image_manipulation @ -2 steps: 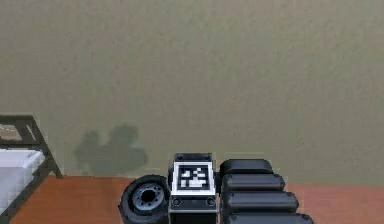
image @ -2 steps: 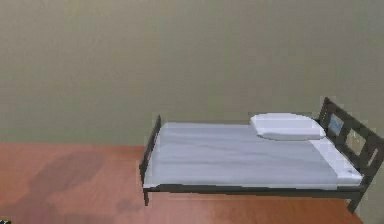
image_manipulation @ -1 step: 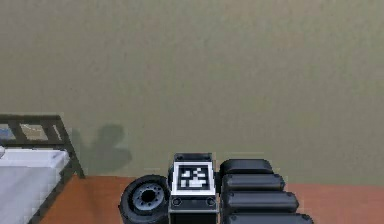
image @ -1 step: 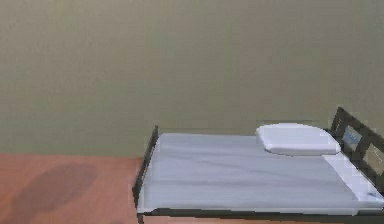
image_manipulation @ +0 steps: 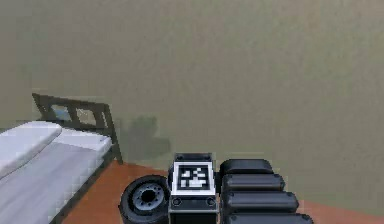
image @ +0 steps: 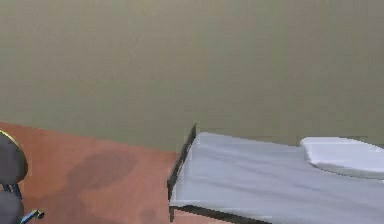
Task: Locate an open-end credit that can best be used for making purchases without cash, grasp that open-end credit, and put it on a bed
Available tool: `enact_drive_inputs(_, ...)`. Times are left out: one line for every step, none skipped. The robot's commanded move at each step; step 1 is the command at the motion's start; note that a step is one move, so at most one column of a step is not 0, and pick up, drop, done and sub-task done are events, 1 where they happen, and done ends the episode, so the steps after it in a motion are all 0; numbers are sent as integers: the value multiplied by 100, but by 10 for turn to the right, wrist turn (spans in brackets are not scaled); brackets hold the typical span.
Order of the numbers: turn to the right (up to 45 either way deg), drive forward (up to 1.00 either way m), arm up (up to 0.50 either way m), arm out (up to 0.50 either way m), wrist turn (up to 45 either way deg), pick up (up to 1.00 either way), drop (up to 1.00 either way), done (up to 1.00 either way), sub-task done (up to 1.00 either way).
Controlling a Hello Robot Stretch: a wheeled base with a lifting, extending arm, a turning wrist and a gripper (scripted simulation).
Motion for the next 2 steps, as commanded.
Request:
enact_drive_inputs(0, 40, 0, 0, 0, 0, 0, 0, 0)
enact_drive_inputs(-450, 0, 0, 0, 0, 0, 0, 0, 0)
